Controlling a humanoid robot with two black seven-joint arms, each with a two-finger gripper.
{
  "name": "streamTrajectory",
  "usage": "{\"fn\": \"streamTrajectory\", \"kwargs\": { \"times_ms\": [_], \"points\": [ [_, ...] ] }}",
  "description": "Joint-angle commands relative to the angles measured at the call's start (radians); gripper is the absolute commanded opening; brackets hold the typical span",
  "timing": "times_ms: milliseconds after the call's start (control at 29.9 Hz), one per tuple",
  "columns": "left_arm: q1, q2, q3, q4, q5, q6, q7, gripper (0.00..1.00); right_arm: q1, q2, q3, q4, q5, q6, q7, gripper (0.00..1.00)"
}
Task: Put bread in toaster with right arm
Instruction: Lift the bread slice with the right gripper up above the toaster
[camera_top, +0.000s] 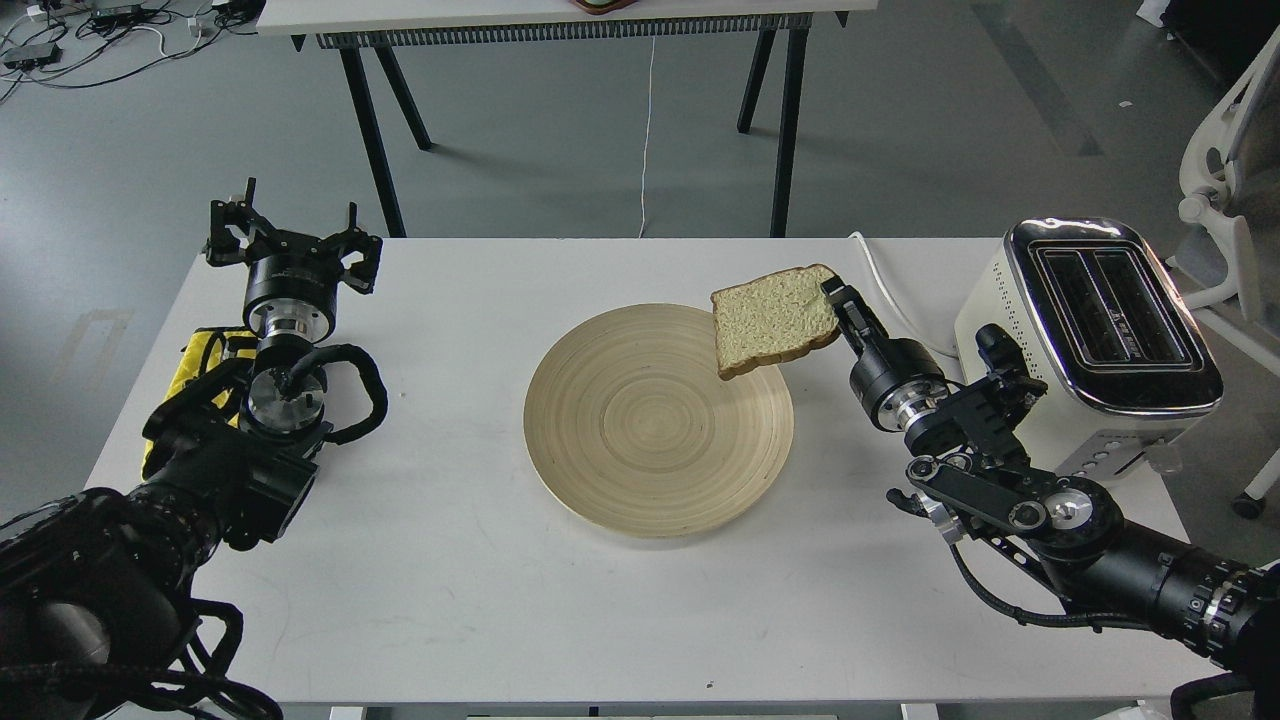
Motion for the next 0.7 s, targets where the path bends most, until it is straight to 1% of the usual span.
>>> {"fn": "streamTrajectory", "kwargs": {
  "times_ms": [0,67,234,401,569,669],
  "points": [
    [0.0,0.0,0.001,-0.001,0.0,0.0,0.0,1.0,0.015,-0.065,0.053,0.059,0.002,0.0,-0.015,0.04],
    [0.0,0.0,-0.001,0.001,0.0,0.0,0.0,1.0,0.017,-0.125,0.085,0.105,0.001,0.0,-0.027,0.04],
    [0.0,0.0,0.001,0.001,0.0,0.0,0.0,1.0,0.059,-0.326,0.1,0.252,0.002,0.0,-0.057,0.04],
    [0.0,0.0,-0.001,-0.001,0.0,0.0,0.0,1.0,0.095,-0.53,0.1,0.369,0.002,0.0,-0.064,0.04],
    [0.0,0.0,0.001,-0.001,0.0,0.0,0.0,1.0,0.104,-0.708,0.093,0.415,-0.013,0.0,-0.06,0.04],
    [0.0,0.0,0.001,-0.001,0.0,0.0,0.0,1.0,0.101,-0.786,0.085,0.415,-0.044,0.0,-0.058,0.03]
  ]
}}
